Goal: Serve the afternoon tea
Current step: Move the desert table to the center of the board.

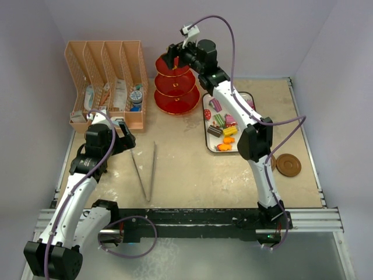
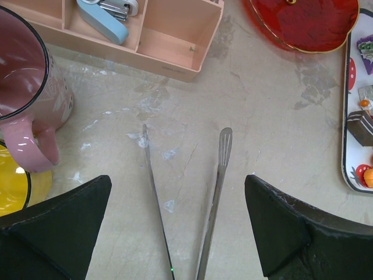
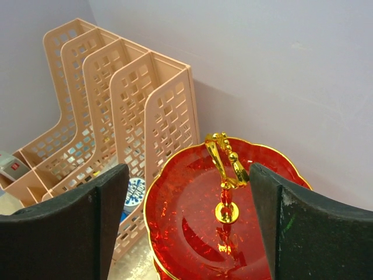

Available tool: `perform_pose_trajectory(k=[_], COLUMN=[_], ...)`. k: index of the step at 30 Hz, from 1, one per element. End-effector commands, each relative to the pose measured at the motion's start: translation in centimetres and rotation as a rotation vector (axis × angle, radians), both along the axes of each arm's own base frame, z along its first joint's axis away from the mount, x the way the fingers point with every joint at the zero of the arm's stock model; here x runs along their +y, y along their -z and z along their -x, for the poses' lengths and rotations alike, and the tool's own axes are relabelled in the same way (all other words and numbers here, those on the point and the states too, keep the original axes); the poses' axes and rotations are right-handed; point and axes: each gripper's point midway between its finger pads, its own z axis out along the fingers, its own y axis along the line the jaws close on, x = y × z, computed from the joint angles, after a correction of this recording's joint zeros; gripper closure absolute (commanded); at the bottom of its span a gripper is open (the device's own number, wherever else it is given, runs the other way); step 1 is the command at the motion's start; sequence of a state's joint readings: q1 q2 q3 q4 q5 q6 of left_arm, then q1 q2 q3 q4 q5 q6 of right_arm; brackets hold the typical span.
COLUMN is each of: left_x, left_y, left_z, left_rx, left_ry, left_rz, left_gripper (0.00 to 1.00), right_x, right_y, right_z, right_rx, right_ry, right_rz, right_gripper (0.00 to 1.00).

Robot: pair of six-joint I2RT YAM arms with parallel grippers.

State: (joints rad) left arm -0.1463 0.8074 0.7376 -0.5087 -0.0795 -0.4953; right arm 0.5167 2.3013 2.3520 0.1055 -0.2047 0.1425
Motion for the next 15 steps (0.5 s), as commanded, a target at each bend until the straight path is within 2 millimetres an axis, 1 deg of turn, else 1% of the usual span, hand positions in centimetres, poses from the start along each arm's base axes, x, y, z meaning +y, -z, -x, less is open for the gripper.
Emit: perform_pose_trajectory(k=[1, 2, 5, 6, 8, 10, 12, 13, 15], left_x=[-0.4, -0.4, -0.3, -0.3, -0.3, -0.4, -0.4, -0.4, -0.4], left_y=[-1.2, -1.2, -1.1, -1.1, -1.2, -1.2, -1.1, -1.1, -1.2], left_z=[-0.8, -0.8, -0.7, -0.7, -0.7, -0.7, -0.7, -0.7, -0.7], left_rx=[-0.053, -0.052, -0.051, -0.051, -0.053, -0.053, -0.051, -0.050, -0.052], left_ry=[0.017, 0.019, 0.016, 0.015, 0.016, 0.017, 0.017, 0.019, 0.019], left_rz=[0.006, 0.006, 0.007, 0.007, 0.007, 0.008, 0.007, 0.008, 0.009], left_gripper=[0.06, 0.06, 0.06, 0.06, 0.06, 0.06, 0.06, 0.06, 0.07], right_x=[0.7, 0.8, 0.8, 0.7, 0.2, 0.1, -0.1, -0.1, -0.2], right_y=[-4.5, -4.5, -4.5, -4.4, -4.5, -4.7, -4.8, -4.6, -4.3], right_z=[1.2, 1.2, 1.2, 1.0, 0.7, 0.7, 0.6, 0.5, 0.2], right_rx=[-0.109, -0.112, -0.110, -0.105, -0.103, -0.110, -0.122, -0.124, -0.123], right_ry=[-0.067, -0.077, -0.075, -0.066, -0.034, -0.023, -0.013, -0.012, -0.001], right_rz=[-0.024, -0.026, -0.035, -0.036, -0.035, -0.032, -0.020, -0.013, -0.007], right_gripper=[0.18, 0.20, 0.31, 0.33, 0.42, 0.45, 0.54, 0.55, 0.52])
